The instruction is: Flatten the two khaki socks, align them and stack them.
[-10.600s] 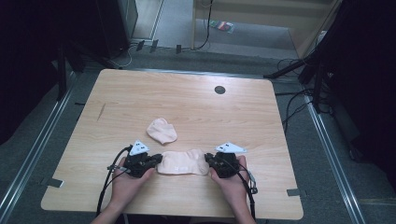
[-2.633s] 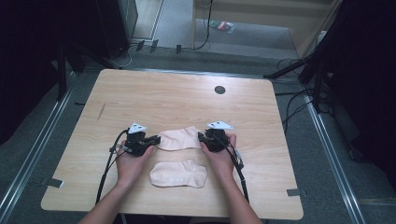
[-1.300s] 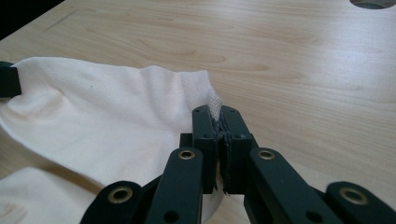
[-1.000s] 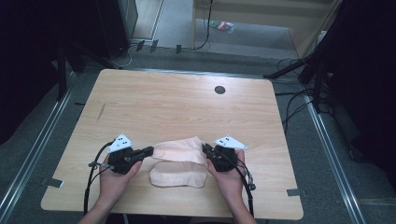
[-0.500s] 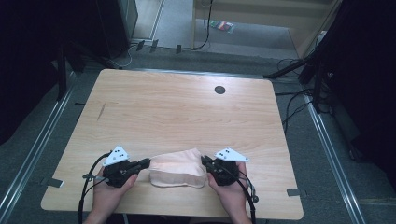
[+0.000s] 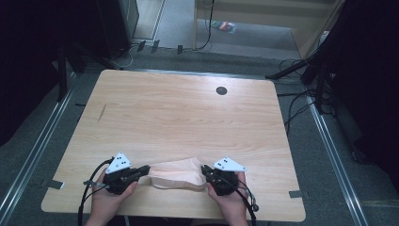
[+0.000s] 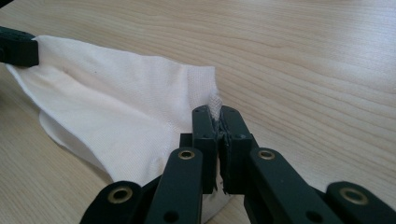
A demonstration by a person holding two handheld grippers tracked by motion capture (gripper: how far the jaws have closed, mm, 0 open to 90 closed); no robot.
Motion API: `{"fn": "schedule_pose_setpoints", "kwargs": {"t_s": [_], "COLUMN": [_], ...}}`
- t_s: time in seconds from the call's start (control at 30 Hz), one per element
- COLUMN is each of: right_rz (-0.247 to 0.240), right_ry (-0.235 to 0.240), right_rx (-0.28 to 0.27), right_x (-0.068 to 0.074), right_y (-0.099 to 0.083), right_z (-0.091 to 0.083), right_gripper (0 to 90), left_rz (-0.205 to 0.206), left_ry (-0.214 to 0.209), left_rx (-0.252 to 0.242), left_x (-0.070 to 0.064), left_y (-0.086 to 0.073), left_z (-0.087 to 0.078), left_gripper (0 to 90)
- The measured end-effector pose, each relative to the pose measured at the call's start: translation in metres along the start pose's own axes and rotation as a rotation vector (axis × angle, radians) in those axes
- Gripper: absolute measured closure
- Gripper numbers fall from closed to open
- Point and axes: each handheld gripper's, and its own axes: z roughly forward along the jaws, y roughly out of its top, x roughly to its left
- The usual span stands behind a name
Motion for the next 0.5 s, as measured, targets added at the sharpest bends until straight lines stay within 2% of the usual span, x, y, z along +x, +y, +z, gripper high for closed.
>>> {"fn": "schedule_pose_setpoints", "kwargs": {"t_s": [0.27, 0.37, 0.43, 0.5], "right_rz": [0.012, 0.015, 0.017, 0.021], "right_ry": [-0.003, 0.023, 0.037, 0.034], "right_rx": [-0.003, 0.016, 0.02, 0.018], "right_x": [-0.0009, -0.0015, -0.001, -0.0013], "right_y": [-0.0035, -0.0049, -0.0069, -0.0074], "right_z": [-0.0002, 0.0039, 0.0072, 0.0073], "right_gripper": [85.8, 76.1, 68.3, 67.0], "left_rz": [0.012, 0.013, 0.019, 0.008], "left_ry": [-0.015, -0.02, -0.009, -0.038], "left_rx": [0.016, 0.028, 0.013, 0.008], "left_x": [-0.0046, -0.0045, -0.0047, -0.0042], "left_y": [-0.0014, -0.0036, -0.0058, -0.0059], "left_z": [0.0038, 0.0068, 0.0087, 0.0084], "left_gripper": [90.0, 89.8, 79.0, 73.6]}}
